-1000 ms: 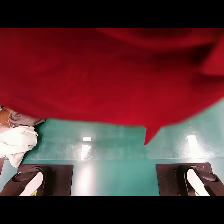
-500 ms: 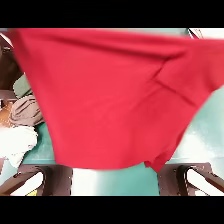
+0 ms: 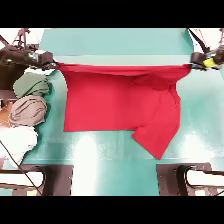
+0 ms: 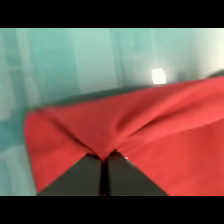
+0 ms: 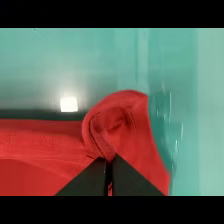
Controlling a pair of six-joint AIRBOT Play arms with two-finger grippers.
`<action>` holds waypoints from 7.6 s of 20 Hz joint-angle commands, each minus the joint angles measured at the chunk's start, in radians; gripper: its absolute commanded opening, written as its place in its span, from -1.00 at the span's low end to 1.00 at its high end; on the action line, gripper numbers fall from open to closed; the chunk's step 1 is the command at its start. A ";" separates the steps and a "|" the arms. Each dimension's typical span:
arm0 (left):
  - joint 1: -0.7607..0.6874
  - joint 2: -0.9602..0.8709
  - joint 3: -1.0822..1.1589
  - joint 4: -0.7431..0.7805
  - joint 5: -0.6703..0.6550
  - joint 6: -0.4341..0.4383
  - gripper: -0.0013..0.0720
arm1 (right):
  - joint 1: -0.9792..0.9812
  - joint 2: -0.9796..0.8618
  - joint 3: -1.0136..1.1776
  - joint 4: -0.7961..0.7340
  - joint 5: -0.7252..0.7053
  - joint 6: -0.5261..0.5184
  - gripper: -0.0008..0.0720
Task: Fold the shirts.
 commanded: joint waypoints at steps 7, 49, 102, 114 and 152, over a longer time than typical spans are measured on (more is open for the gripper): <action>0.000 -0.096 -0.005 -0.020 0.256 0.151 -0.90 | 0.099 -0.165 -0.027 -0.007 -0.467 0.015 -0.95; 0.097 0.248 -0.922 0.016 -0.063 0.044 0.30 | -0.060 0.077 -0.134 0.214 0.388 -0.207 -0.15; 0.014 0.598 -0.802 0.070 -0.060 0.009 -0.91 | -0.115 0.777 -0.791 0.086 0.210 -0.153 -0.95; 0.014 0.309 -0.673 0.015 0.124 0.012 -0.91 | -0.019 0.261 -0.520 0.108 0.046 -0.180 -0.94; -0.285 0.224 -0.498 -0.077 0.017 -0.026 -0.91 | -0.231 -0.175 -0.548 0.555 0.146 -0.689 -0.94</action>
